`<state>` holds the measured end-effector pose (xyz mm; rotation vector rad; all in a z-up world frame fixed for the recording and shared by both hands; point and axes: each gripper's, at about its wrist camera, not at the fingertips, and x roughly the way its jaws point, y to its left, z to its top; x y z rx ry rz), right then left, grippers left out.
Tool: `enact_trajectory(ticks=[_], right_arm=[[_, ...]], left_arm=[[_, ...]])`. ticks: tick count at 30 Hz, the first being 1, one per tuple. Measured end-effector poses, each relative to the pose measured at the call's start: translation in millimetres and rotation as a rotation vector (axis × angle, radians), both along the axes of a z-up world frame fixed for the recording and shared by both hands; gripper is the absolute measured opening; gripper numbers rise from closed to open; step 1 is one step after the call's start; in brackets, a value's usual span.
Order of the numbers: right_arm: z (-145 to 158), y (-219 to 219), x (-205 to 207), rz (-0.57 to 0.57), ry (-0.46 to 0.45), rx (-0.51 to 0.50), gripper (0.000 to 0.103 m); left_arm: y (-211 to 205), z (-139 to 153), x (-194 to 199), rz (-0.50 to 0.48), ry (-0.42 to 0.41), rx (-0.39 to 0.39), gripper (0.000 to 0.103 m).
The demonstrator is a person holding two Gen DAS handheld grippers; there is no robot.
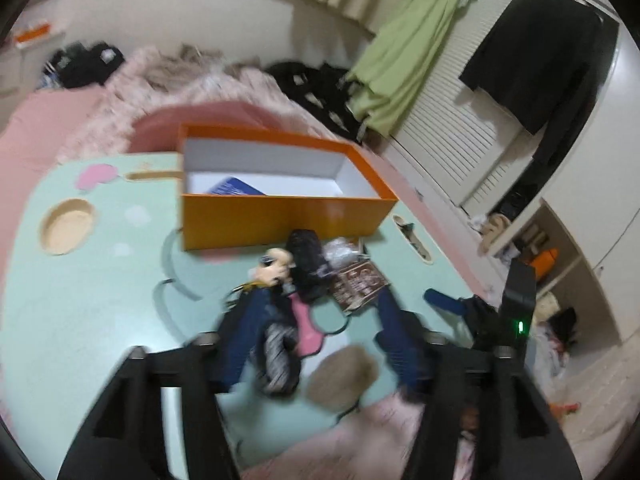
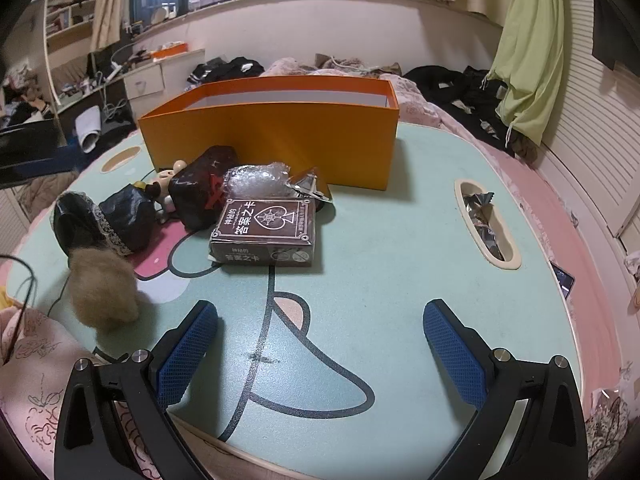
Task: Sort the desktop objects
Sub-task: 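Carry the beige plush out and set it beside the black cloth, left gripper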
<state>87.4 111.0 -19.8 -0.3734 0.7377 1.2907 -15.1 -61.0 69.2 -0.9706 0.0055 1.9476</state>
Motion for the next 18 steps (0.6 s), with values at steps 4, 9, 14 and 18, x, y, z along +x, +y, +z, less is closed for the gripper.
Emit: enact_trajectory(ticks=[4, 9, 14, 18], right_arm=[[0.3, 0.5, -0.3, -0.001, -0.001, 0.000, 0.103], [0.1, 0.8, 0.1, -0.002, 0.000, 0.000, 0.103], [0.4, -0.7, -0.8, -0.003, 0.000, 0.001, 0.103], [0.4, -0.7, -0.8, -0.004, 0.000, 0.001, 0.103]], left_arm=[[-23.4, -14.3, 23.4, -0.051, 0.049, -0.123, 0.072], [-20.0, -52.0, 38.5, -0.077, 0.031, -0.232, 0.072], [15.2, -69.2, 39.1, -0.049, 0.121, -0.368, 0.082], [30.8, -76.6, 29.5, -0.034, 0.140, -0.394, 0.097]])
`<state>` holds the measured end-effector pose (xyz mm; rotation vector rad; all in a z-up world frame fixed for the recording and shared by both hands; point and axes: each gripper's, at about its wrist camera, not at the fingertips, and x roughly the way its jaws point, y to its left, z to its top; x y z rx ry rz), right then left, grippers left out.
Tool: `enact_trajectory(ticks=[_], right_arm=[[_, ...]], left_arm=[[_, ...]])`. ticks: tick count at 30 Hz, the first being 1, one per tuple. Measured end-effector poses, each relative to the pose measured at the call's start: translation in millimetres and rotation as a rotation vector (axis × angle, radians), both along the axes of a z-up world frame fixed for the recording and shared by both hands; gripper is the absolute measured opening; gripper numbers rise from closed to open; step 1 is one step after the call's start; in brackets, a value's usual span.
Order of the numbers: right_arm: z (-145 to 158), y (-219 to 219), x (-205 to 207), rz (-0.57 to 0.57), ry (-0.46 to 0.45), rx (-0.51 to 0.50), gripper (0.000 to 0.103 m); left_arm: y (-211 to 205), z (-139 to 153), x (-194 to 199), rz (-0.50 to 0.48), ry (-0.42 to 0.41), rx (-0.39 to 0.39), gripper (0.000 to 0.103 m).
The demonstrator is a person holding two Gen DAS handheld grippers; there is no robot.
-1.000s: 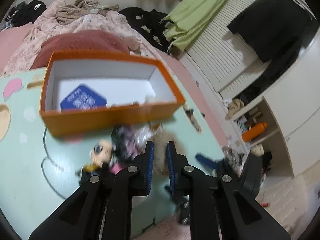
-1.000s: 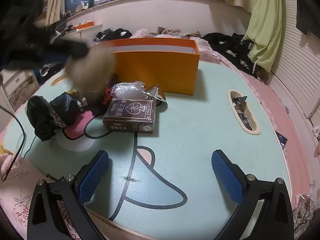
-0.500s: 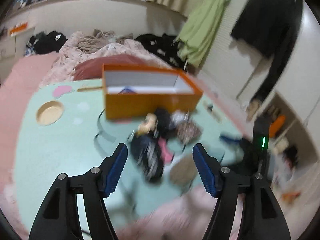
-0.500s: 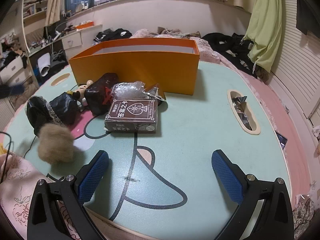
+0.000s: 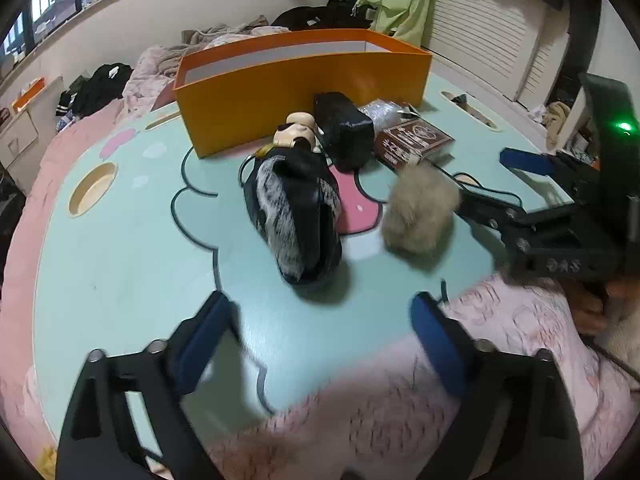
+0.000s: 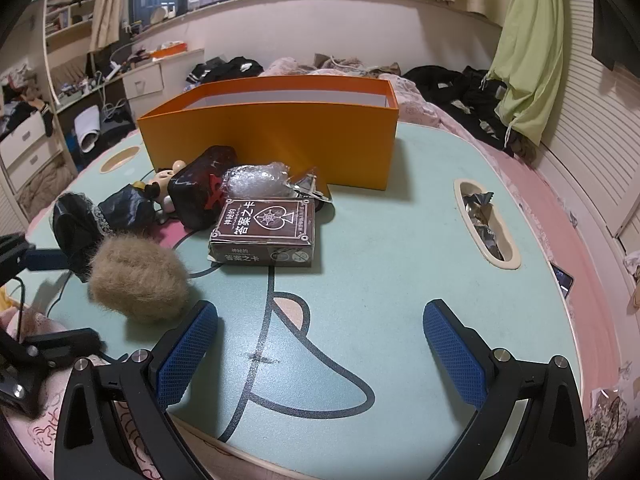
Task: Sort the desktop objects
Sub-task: 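Carry the beige plush out and set it beside the black cloth, left gripper, then reach into the orange box and grasp the blue tin with the right gripper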
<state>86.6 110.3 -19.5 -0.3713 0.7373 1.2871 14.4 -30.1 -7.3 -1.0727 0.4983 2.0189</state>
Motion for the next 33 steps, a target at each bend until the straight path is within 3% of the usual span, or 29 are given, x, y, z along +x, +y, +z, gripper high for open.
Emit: enact_trajectory(ticks=[2, 11, 14, 17, 19, 21, 24, 29, 33], right_arm=[[0.5, -0.5, 0.6, 0.000, 0.000, 0.000, 0.103], [6.8, -4.0, 3.8, 0.015, 0.015, 0.029, 0.101], [36.9, -10.8, 12.1, 0.027, 0.026, 0.161, 0.101], [76.5, 4.2, 14.9, 0.109, 0.067, 0.205, 0.101], [98.3, 32.5, 20.3, 0.145, 0.120, 0.165, 0.100], [113.1, 73.5, 30.1, 0.172, 0.229, 0.097, 0.099], [118.1, 132.2, 30.2, 0.255, 0.317, -0.021, 0.098], [84.1, 217.3, 14.9, 0.282, 0.250, -0.309, 0.088], [57.1, 246.9, 13.3, 0.313, 0.332, -0.401, 0.086]], left_arm=[[2.0, -1.3, -2.2, 0.018, 0.005, 0.005, 0.103], [-4.1, 2.9, 3.9, 0.035, 0.019, 0.028, 0.103], [-3.5, 2.5, 3.9, 0.038, 0.020, 0.028, 0.103], [-3.4, 2.6, 4.0, 0.039, 0.021, 0.028, 0.103], [-3.6, 2.7, 4.0, 0.040, 0.021, 0.029, 0.103], [-3.6, 2.7, 3.8, 0.039, 0.021, 0.029, 0.103], [-3.8, 2.7, 3.6, 0.038, 0.021, 0.030, 0.103], [-3.6, 3.2, 3.7, 0.037, 0.022, 0.033, 0.103], [-3.8, 2.9, 2.9, 0.036, 0.022, 0.035, 0.103]])
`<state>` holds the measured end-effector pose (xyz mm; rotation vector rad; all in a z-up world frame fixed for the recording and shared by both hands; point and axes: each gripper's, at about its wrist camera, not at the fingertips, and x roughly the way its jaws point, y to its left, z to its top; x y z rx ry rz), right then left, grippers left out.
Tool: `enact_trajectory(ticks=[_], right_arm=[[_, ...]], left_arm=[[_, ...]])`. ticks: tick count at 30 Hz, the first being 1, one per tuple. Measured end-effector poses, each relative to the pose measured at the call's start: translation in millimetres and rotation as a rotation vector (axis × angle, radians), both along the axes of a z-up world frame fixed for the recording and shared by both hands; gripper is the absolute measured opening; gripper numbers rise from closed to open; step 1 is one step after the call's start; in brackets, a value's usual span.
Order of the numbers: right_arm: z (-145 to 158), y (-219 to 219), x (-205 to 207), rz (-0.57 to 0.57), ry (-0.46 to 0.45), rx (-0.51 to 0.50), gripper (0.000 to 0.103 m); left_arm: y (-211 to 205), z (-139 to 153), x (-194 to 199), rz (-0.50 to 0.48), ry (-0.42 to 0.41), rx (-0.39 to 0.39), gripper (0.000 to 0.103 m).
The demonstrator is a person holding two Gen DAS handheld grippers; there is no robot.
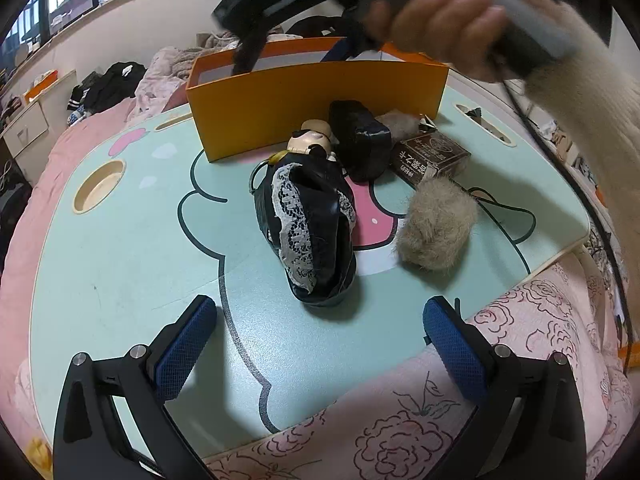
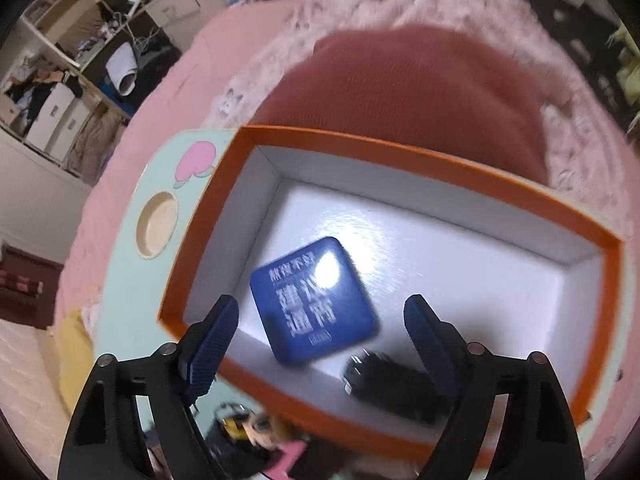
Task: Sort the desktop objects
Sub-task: 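Reach into the orange box and grasp the blue tin with the right gripper, then lift the blue tin out and set it beside the card box, right gripper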
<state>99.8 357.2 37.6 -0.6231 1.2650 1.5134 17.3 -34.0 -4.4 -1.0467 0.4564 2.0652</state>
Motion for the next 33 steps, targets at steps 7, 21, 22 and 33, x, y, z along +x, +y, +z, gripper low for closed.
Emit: enact_trajectory(ticks=[7, 21, 22, 33], right_arm=[[-17.7, 17.8, -19.8, 0.050, -0.139, -0.048, 0.078], [13.1, -19.5, 30.1, -0.086, -0.073, 0.110, 0.066], [22.3, -29.3, 38.6, -0.104, -0.053, 0.145, 0.066], [74.9, -185.9, 36.4, -0.168, -0.154, 0.389, 0.067]], left_arm=[[-0.1, 0.1, -0.3, -0.002, 0.000, 0.002, 0.103], [-0.9, 0.2, -0.7, -0.005, 0.000, 0.005, 0.103], [-0.9, 0.1, -0.7, -0.005, 0.001, 0.005, 0.103], [-1.4, -0.3, -1.1, -0.006, 0.001, 0.006, 0.103]])
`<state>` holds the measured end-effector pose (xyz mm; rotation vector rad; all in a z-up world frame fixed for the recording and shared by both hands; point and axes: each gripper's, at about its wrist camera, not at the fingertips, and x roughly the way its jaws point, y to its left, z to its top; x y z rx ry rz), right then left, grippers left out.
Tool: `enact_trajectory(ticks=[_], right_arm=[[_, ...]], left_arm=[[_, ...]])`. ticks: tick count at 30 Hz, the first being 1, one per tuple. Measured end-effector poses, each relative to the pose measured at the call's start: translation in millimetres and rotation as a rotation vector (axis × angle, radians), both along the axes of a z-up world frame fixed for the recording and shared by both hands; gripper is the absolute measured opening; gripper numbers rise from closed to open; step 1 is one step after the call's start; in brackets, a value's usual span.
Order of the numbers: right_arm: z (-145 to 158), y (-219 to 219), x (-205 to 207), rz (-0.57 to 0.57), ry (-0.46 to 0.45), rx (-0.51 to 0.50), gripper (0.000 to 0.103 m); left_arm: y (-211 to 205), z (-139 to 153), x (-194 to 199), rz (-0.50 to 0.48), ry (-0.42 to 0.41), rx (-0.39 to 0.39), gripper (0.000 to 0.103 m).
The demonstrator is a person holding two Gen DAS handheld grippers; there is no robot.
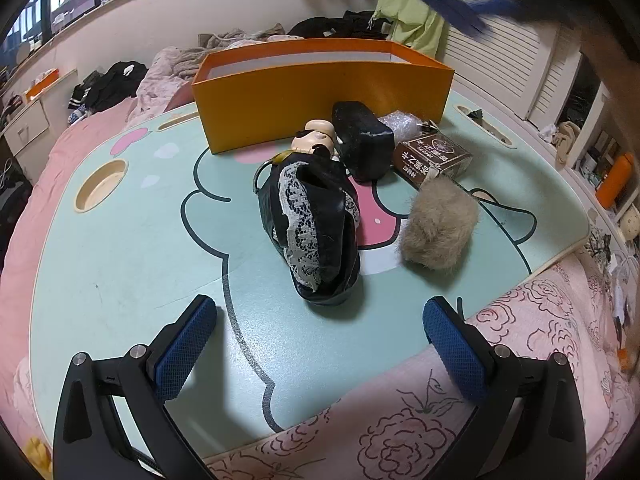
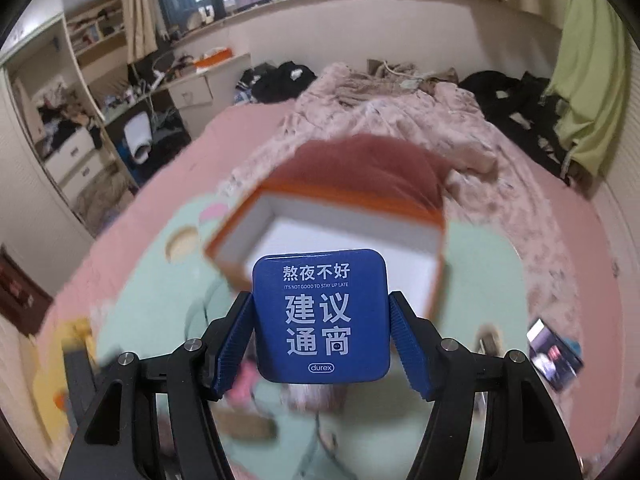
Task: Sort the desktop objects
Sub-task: 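Lift the blue tin out and set it beside the card box, right gripper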
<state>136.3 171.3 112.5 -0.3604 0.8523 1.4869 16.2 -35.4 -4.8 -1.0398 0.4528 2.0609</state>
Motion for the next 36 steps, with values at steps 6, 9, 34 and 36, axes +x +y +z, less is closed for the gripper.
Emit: enact_trajectory(ticks=[6, 9, 34, 36], right_arm=[[-84.0, -37.5, -7.9, -0.173, -0.052, -0.163, 0.067], [-99.8, -27.9, -9.0, -0.183, -0.020, -0.183, 0.066], [-128.7, -58.6, -56.9, -0.243, -0.148, -0.015, 0.103], [-128.8, -58.5, -57.0, -0.244, -0.151, -0.010, 0.103]], left_arm=[[0.1, -0.2, -0.3, 0.003, 0.000, -0.002, 0.103], [0.1, -0.3, -0.3, 0.002, 0.000, -0.002, 0.103], [-1.2, -2.6, -0.5, 0.013, 0.005, -0.004, 0.103], [-1.5, -2.9, -0.3, 0.012, 0.004, -0.004, 0.103]])
